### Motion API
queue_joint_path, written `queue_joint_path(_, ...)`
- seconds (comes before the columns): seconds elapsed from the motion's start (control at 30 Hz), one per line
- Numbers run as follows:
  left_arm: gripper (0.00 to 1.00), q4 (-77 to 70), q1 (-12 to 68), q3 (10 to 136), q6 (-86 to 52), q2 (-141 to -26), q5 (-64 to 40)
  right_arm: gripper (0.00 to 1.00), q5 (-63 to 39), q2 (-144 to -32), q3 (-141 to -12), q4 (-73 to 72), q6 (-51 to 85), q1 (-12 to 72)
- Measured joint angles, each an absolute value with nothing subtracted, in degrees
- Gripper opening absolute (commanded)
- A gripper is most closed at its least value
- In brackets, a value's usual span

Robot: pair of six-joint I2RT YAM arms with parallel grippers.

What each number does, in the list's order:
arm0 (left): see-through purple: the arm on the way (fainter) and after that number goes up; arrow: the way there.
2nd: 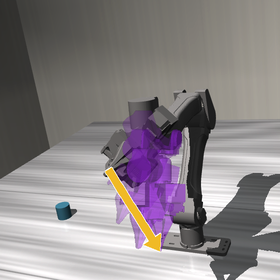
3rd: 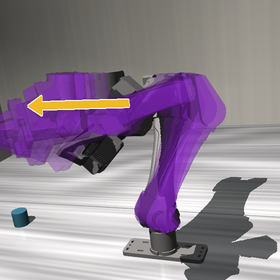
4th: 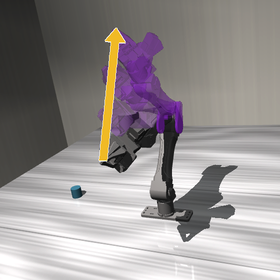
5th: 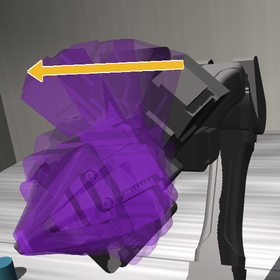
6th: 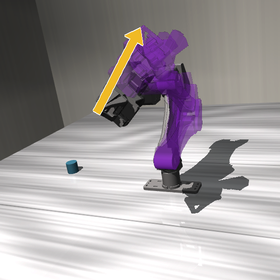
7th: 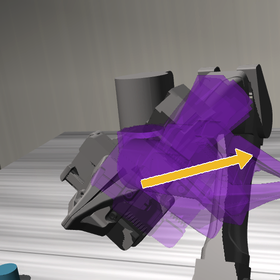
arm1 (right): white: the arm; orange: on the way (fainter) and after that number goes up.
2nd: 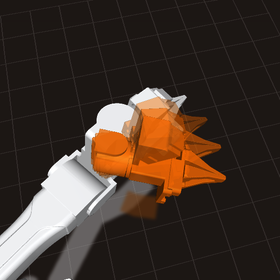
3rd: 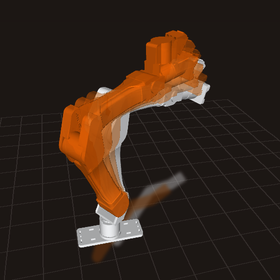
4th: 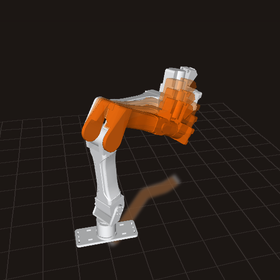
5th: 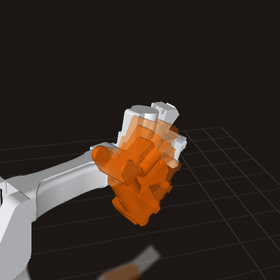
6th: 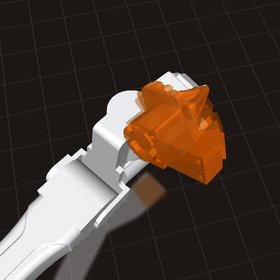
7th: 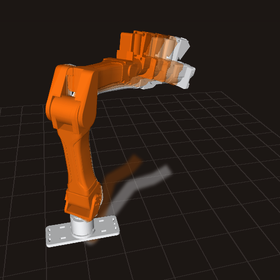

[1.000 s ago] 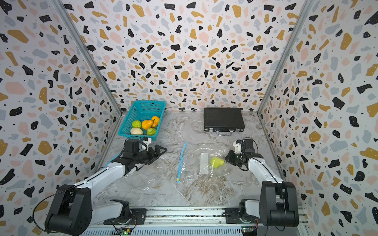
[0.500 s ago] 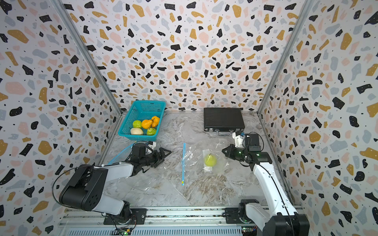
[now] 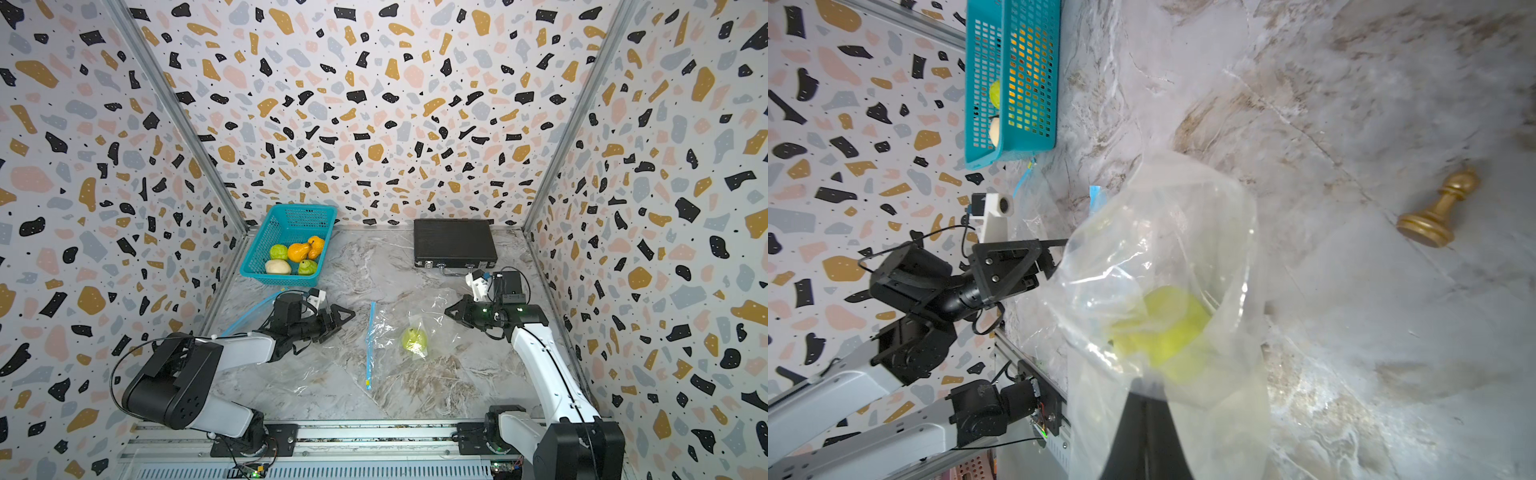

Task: Open the zip-top bag and take out the pear
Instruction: Adjust the zipper food storage bag at the center of the board.

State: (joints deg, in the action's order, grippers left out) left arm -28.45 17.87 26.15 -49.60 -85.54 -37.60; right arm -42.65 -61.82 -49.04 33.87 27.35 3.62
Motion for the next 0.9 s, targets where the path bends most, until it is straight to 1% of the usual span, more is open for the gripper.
queue_joint_path(0.13, 0.99, -32.3, 18.1, 24.8, -49.1, -86.9, -39.9, 0.00, -46.2, -60.3, -49.9, 32.2, 29.9, 3.6)
queue_joint_path(0.17, 0.96, -34.2, 18.1, 24.3, -49.4, -88.1, -40.6, 0.00, -47.2, -60.1, -50.3, 31.1, 30.7, 3.6)
queue_joint_path(0.2, 0.86, -35.9, 18.1, 23.9, -50.0, -89.1, -41.3, 0.00, -47.9, -60.0, -50.6, 30.3, 31.4, 3.6)
queue_joint_path(0.23, 0.70, -38.0, 18.1, 23.5, -50.6, -90.7, -42.0, 0.00, -49.2, -60.0, -50.8, 29.0, 32.4, 3.6)
queue_joint_path(0.27, 0.57, -40.2, 18.1, 23.0, -51.8, -92.4, -42.7, 0.00, -50.6, -60.1, -50.8, 27.2, 33.7, 3.6)
queue_joint_path(0.3, 0.53, -42.0, 18.1, 22.7, -52.5, -94.1, -43.2, 0.00, -51.6, -60.2, -50.7, 25.7, 34.7, 3.6)
queue_joint_path(0.33, 0.52, -44.0, 18.1, 22.4, -53.1, -96.0, -43.7, 0.00, -52.3, -60.4, -50.6, 24.3, 35.5, 3.6)
queue_joint_path(0.43, 0.45, -51.2, 18.2, 21.1, -56.2, -100.6, -45.0, 0.00, -51.8, -62.6, -50.5, 24.4, 34.6, 3.4)
queue_joint_path(0.63, 0.43, -62.0, 18.5, 17.8, -60.3, -104.2, -45.6, 0.00, -46.0, -66.5, -44.8, 27.1, 32.3, 1.0)
queue_joint_path(0.67, 0.42, -62.4, 18.8, 17.6, -60.6, -104.2, -45.6, 0.04, -44.4, -67.2, -44.3, 28.1, 31.8, 0.7)
queue_joint_path(0.73, 0.40, -61.8, 19.6, 17.5, -60.4, -103.8, -45.4, 0.32, -41.6, -67.9, -44.0, 29.5, 31.1, 0.5)
queue_joint_path(0.77, 0.35, -60.6, 20.2, 17.5, -60.0, -103.2, -45.1, 0.40, -40.0, -67.9, -44.0, 30.1, 30.7, 0.5)
queue_joint_path(0.83, 0.30, -56.8, 21.1, 17.5, -58.5, -101.2, -44.5, 0.51, -37.4, -67.4, -44.0, 31.0, 29.8, 0.2)
queue_joint_path(0.87, 0.27, -54.1, 21.4, 17.5, -57.7, -99.5, -44.1, 0.55, -35.9, -66.8, -44.1, 31.8, 29.3, 0.1)
queue_joint_path(0.9, 0.27, -51.7, 21.7, 17.5, -56.8, -97.8, -43.7, 0.57, -34.6, -66.2, -44.4, 32.6, 29.1, -0.2)
